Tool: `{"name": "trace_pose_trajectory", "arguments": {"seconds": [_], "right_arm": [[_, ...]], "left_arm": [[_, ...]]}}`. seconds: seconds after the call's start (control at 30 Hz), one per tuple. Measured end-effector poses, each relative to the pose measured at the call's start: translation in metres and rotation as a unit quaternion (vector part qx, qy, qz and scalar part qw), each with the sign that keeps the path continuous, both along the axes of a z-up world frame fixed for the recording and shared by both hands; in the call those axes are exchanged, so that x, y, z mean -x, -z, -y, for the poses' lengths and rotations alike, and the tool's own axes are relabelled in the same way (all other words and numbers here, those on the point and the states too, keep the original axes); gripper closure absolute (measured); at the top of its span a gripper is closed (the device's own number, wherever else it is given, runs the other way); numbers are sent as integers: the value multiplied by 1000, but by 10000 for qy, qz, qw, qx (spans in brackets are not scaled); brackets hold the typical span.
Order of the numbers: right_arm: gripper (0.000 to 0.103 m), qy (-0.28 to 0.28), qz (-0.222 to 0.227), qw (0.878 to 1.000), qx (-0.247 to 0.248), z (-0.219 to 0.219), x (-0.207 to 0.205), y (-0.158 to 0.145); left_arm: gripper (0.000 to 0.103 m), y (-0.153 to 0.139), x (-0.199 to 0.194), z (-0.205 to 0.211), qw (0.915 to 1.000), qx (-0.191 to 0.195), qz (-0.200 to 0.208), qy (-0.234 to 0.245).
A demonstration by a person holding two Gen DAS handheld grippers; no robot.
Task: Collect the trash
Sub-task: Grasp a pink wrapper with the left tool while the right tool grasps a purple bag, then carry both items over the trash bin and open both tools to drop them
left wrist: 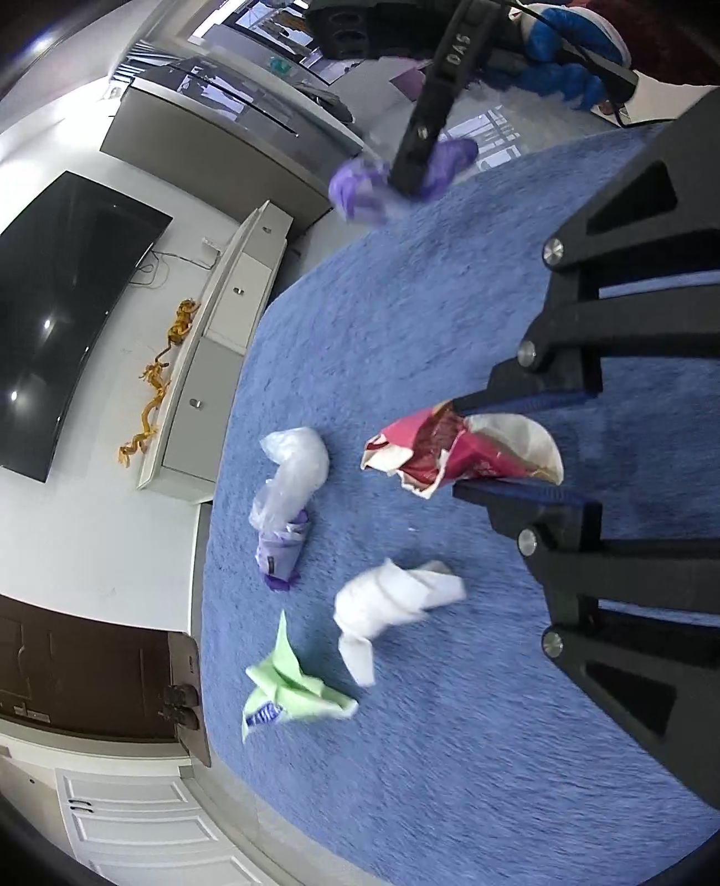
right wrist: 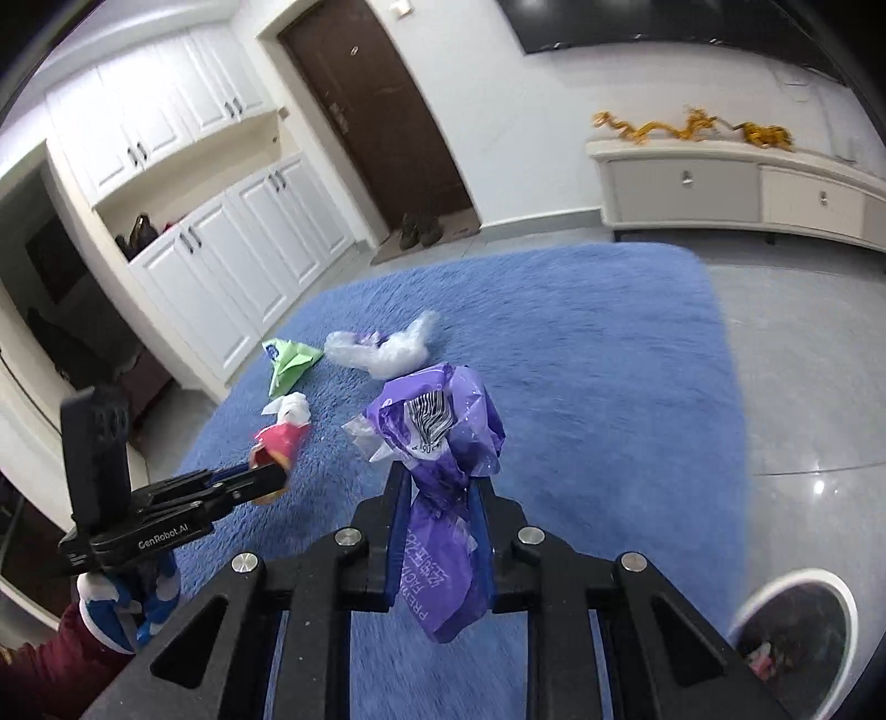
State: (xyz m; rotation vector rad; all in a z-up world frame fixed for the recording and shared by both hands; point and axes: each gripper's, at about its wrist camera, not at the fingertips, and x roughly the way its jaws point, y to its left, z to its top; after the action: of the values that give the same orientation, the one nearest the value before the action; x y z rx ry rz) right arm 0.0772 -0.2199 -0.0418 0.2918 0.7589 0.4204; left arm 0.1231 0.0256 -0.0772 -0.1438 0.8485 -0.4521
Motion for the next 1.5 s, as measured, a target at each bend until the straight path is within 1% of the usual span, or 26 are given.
{"name": "trace_pose_trajectory", "arguments": {"seconds": [0.1,0.2,0.33,0.4,0.53,0.57,0.73,0.83,0.9,1.1,1.2,1.27,1.3,1.33,1.43,1.47,1.5], "right_arm": [[83,285,127,9995,43,22,25,-9],[83,679,176,9975,-43,49,49,-11],[83,1263,171,9918,-120,93,80,-7],[83,1509,144,9883,-155,114,94,-2],[83,1950,-11,9807,-120,147,115,11],[83,2056,-81,9785,-118,156,119,17],[83,2467,-396,9682,-107,189,131,42],[83,2679,-595,9614,-193,207,136,60],[83,2792,-733,9571,-238,217,135,71],[81,3034,-1096,9459,-341,243,132,103],[80,3134,-1241,9407,-384,254,135,117],[73,3213,-1344,9366,-386,260,138,126],[63,3278,-1404,9334,-394,262,140,130],[57,3337,-1440,9307,-403,265,142,133],[54,3510,-1493,9232,-470,273,150,139],[53,3546,-1506,9215,-490,276,153,140],[53,3588,-1523,9195,-506,277,156,140]], "left_arm": [[84,-13,10,3,10000,30,86,17],[84,-31,23,23,9993,30,277,260],[85,-49,38,69,9961,62,437,767],[85,-53,40,93,9938,104,424,1022],[86,-55,44,153,9862,117,365,1610],[86,-54,46,172,9833,104,321,1791],[86,-44,45,245,9723,-42,91,2334],[86,-36,41,280,9667,-142,-66,2554],[86,-29,41,308,9614,-240,-174,2737],[86,-3,44,371,9494,-378,-490,3079],[84,8,45,394,9448,-427,-629,3187],[84,15,43,408,9415,-418,-765,3256],[84,18,42,415,9399,-406,-839,3286],[84,21,42,421,9380,-386,-924,3319],[82,29,44,435,9335,-324,-1088,3401],[79,29,44,440,9316,-294,-1137,3438],[69,29,46,440,9309,-272,-1155,3454]]}}
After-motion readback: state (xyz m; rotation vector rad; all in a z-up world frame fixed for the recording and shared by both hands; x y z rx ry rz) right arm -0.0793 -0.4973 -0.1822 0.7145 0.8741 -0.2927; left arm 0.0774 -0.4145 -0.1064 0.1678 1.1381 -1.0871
